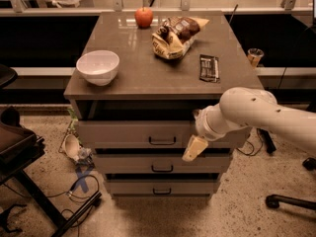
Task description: Open top drawer
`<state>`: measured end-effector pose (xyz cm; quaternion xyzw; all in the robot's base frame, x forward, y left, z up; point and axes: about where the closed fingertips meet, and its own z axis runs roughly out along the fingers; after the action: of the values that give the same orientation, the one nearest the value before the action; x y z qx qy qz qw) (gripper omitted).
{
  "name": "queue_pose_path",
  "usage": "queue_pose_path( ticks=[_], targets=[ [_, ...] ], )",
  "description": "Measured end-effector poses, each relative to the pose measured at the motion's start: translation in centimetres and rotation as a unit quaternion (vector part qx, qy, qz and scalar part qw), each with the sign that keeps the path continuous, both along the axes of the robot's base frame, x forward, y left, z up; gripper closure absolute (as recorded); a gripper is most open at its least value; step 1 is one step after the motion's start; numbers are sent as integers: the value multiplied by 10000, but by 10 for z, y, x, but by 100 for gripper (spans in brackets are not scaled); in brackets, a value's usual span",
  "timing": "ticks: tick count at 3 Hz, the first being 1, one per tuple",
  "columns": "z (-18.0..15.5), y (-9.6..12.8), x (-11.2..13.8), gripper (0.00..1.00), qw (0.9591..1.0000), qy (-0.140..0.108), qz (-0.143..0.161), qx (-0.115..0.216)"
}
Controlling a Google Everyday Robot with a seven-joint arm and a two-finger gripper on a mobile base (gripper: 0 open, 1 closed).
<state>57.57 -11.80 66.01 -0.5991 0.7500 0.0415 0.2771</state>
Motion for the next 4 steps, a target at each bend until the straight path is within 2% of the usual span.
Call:
queue_pose_path(
  ticks=[1,2,3,4],
  targets=[
    [0,0,0,0,10000,0,0,0],
    [-1,1,0,15,10000,6,10,0],
    [-3,0,-10,38,10000,59,-17,-61],
    [-3,-6,-39,62,9996,217,-127,-146]
  ],
)
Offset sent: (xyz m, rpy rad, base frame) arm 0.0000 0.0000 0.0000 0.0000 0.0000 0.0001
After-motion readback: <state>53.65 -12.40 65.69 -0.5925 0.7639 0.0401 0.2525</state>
